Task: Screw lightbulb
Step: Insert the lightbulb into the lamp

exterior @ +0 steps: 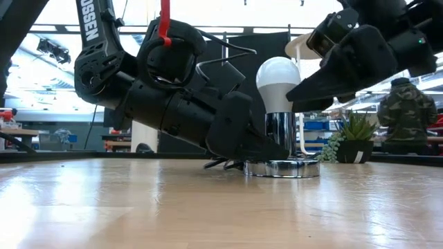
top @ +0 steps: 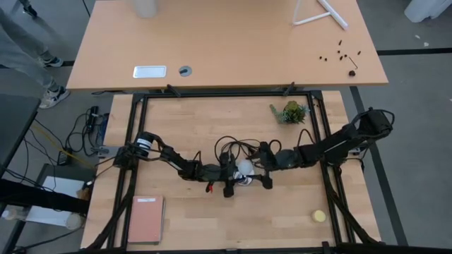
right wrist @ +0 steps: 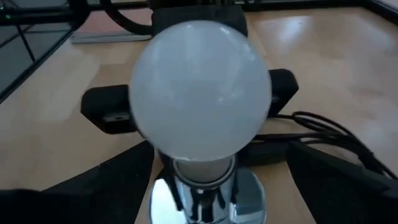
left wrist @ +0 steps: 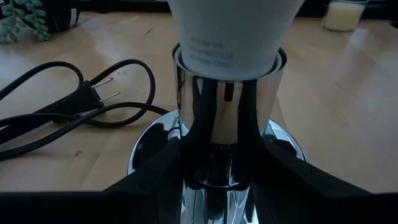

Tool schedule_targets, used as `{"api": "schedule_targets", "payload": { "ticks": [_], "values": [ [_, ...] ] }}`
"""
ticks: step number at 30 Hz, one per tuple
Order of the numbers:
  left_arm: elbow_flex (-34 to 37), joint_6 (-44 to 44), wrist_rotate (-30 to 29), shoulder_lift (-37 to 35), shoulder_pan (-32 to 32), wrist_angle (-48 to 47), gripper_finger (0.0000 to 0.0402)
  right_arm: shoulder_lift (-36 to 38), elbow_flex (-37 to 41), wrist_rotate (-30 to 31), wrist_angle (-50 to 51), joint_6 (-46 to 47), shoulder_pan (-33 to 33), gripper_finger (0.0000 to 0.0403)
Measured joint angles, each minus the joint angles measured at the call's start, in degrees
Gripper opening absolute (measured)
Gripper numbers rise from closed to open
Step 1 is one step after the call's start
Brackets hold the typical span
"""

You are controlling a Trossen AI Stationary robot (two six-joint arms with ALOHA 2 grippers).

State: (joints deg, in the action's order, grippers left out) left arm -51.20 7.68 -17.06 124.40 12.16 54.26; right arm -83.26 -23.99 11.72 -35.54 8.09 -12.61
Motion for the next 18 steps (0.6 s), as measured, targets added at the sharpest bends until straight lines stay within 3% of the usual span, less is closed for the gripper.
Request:
{"api": "schedule_targets", "payload": {
  "ticks": [6, 18],
  "values": [
    [0.0, 0.02, -0.77, 0.0, 0.02, 0.02, 0.0195, -0.04, 0.0, -3.14, -1.03, -3.88, 0.82, 0.0373],
    [-0.17, 2.72, -3.0, -0.17, 0.12, -2.8, 0.0195, -0.04, 0.0, -5.02, -0.25, -0.7, -3.5, 0.0373]
  ]
}}
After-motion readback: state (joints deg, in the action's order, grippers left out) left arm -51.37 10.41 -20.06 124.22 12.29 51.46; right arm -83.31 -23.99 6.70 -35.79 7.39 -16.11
